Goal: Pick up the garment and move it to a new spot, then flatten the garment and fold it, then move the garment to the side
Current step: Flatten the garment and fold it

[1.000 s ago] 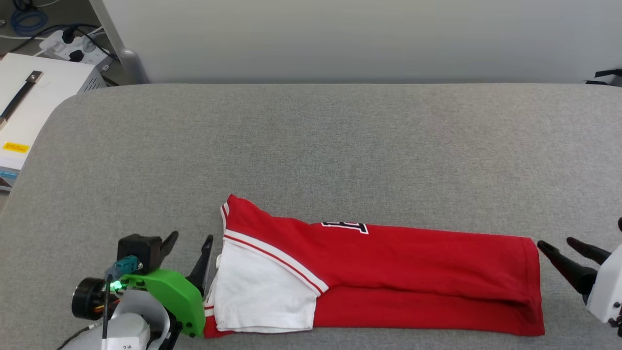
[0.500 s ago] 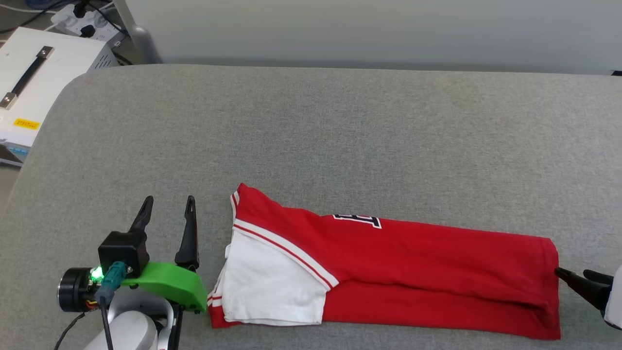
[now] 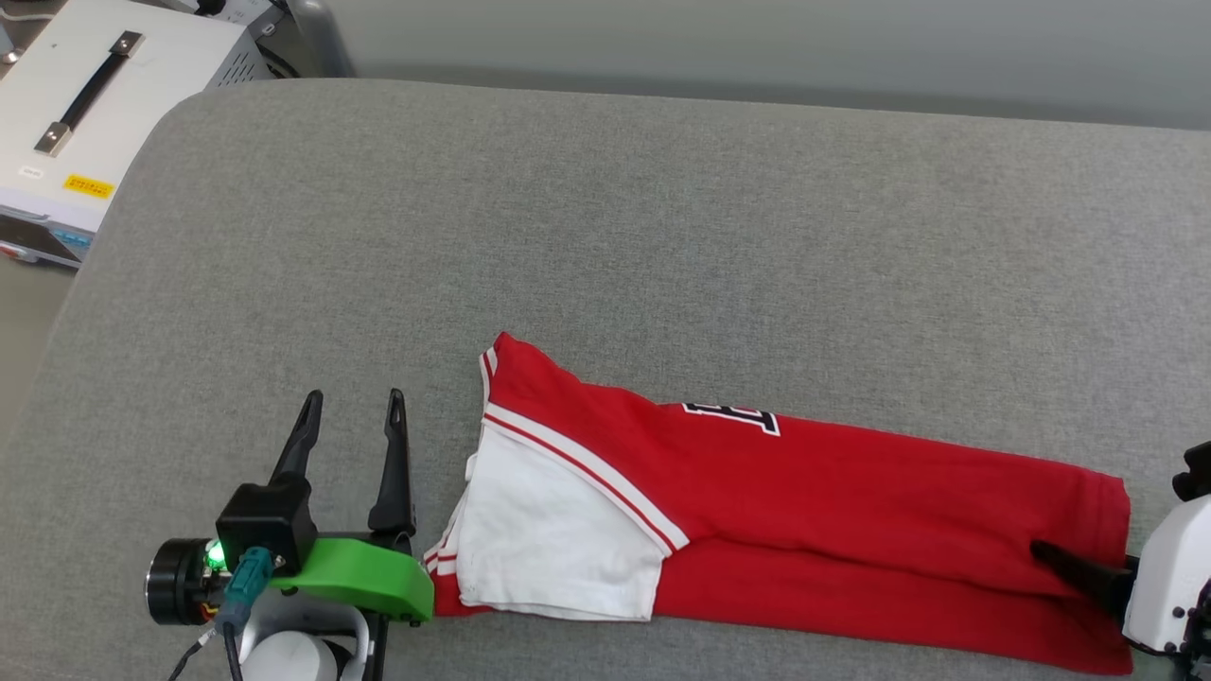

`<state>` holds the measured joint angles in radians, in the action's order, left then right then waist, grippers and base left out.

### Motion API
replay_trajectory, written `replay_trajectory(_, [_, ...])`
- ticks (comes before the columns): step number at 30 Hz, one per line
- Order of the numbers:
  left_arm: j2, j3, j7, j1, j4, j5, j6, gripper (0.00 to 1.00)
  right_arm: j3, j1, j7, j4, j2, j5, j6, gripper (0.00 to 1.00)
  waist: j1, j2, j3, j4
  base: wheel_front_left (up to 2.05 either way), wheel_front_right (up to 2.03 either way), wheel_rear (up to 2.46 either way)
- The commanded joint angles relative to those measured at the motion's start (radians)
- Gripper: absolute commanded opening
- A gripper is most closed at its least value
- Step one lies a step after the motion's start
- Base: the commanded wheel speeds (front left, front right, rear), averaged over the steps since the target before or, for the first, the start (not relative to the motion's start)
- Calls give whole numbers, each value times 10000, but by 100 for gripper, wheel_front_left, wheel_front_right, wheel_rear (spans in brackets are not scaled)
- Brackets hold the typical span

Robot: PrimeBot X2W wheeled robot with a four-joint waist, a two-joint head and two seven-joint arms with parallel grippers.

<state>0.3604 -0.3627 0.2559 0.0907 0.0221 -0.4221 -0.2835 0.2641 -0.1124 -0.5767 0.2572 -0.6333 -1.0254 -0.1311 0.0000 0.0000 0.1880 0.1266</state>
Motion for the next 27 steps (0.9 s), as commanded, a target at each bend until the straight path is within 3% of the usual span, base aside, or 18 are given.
replay_trajectory(1, [-231,218,58,-187,56,264,204,100,303,-8,-38,152,337,-26,4,100,0,0,53,54,0,0,0])
replay_trajectory(8, [-1335,1277,58,-450,264,1490,1045,100,774,-141,205,351,440,39,4,100,0,0,73,124,0,0,0])
replay_trajectory(9, [-1432,1391,58,-488,277,1648,1145,100,818,-161,291,379,402,96,4,32,0,0,63,123,0,0,0])
replay_trajectory(10, [-1551,1534,58,-538,294,1822,1268,100,854,-184,401,426,363,141,4,3,0,0,49,114,0,0,0])
replay_trajectory(16, [-2205,2396,58,-967,317,2763,1851,100,675,-234,974,772,-57,63,4,0,0,0,-226,-24,0,0,0])
replay_trajectory(27, [-2642,2726,59,-1349,219,3475,2492,100,-116,-173,1315,1721,-1246,279,4,0,0,0,-594,-214,0,0,0])
